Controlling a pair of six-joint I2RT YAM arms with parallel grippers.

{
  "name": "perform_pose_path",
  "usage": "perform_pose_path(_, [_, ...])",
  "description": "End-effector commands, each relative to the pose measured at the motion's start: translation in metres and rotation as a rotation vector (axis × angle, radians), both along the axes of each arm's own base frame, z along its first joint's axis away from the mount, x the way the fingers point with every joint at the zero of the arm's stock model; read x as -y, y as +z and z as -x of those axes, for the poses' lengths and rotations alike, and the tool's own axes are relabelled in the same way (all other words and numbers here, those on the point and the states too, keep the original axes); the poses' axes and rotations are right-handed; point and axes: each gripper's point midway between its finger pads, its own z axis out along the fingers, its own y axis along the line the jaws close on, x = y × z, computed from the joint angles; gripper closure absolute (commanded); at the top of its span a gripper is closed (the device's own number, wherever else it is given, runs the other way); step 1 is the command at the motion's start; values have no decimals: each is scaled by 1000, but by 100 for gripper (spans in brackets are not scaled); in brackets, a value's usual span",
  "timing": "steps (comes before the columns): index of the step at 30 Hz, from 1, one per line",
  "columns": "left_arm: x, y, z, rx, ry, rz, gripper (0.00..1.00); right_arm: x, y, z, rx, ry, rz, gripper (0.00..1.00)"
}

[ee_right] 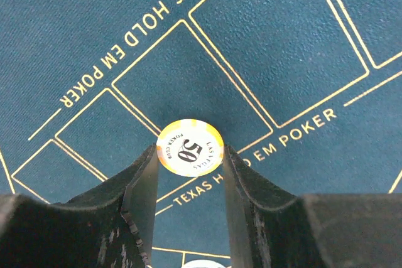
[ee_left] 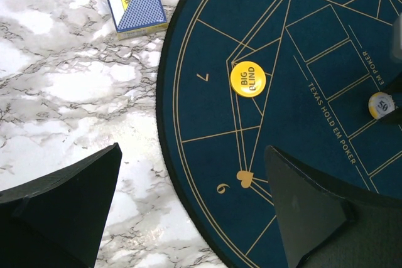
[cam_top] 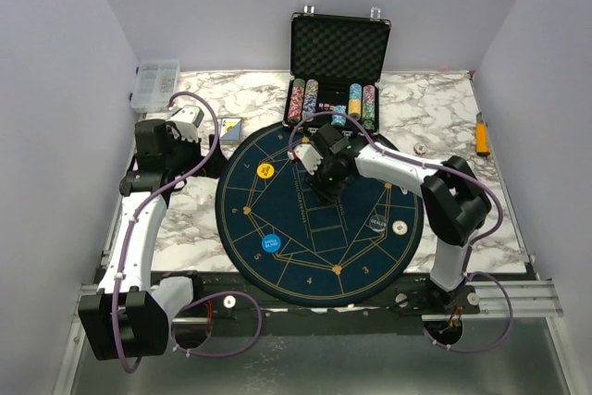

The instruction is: Distribute texas hold em gaming equipment

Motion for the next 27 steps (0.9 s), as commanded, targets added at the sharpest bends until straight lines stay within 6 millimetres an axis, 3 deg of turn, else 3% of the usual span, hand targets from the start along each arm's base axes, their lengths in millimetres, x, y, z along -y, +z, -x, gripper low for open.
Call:
perform_pose_path(1, [2,1,1,-5,-7,16,2,-8,-15,-5,17,-6,6,68])
perform_pose_path(3, [2,1,1,-4,-9,17,2,-9,-18,-5,12,-5,10,65])
perform_pose_path(5, [3,1,2,-4,-14,19,2,-10,-20,-4,8,-3,16,48])
perform_pose_path(6, [3,1,2,-2,-17,20,2,-9,-21,-5,7,-8,20,44])
perform_pose_path(8, [4,2,3,0,-19,21,2,-10,-21,-4,3,-8,19,41])
perform_pose_path(14, [4,2,3,2,-21,19,1,-10,-26,-3,-12,-11,29,43])
perform_pose_path(16, [3,3,2,5,-20,18,2,-9,-28,-4,-9,-12,38,49])
perform_pose_path(21, [3,1,2,4,-19,15,2,-8,-19,-5,4,-13,32,57])
perform_pose_path(27, [3,1,1,3,-19,15,2,-10,-8,-3,4,-9,12,58])
